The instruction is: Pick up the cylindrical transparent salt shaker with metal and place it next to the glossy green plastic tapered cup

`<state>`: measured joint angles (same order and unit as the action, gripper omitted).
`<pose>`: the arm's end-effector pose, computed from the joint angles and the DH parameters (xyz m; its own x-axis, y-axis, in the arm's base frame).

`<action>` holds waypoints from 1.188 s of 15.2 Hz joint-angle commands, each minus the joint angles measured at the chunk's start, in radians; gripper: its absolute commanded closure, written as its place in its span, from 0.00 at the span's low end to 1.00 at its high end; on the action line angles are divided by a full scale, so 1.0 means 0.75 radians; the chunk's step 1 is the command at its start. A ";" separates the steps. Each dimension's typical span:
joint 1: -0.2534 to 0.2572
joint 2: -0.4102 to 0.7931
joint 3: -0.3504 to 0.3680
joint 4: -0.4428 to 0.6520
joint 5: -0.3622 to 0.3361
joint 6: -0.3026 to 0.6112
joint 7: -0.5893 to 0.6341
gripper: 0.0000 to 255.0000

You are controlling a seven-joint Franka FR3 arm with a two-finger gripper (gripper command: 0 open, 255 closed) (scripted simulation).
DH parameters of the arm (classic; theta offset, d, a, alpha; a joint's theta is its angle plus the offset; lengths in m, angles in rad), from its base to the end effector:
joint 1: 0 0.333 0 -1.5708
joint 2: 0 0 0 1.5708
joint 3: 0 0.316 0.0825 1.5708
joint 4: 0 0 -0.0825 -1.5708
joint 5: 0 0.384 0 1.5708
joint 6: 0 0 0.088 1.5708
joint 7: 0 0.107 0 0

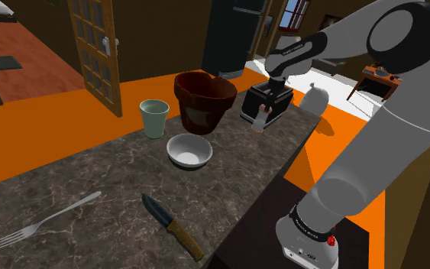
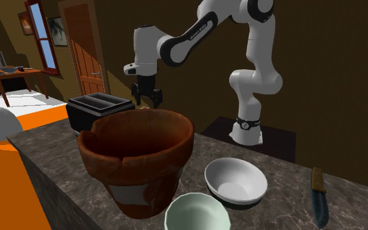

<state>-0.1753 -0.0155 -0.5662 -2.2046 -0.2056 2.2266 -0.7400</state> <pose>0.3868 -0.3635 0.3905 0.9896 0.1145 -0.0875 0.1256 -0.9830 0.1339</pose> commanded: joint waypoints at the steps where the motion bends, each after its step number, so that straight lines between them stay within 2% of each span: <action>1: -0.003 0.023 -0.004 -0.013 0.010 0.035 -0.008 0.00; 11: -0.007 0.041 -0.007 -0.024 0.019 0.064 -0.015 0.00; 12: -0.007 0.041 -0.007 -0.024 0.019 0.064 -0.015 1.00; 18: -0.007 0.042 -0.007 -0.025 0.019 0.064 -0.015 1.00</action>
<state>-0.1804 0.0156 -0.5713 -2.2228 -0.1913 2.2746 -0.7513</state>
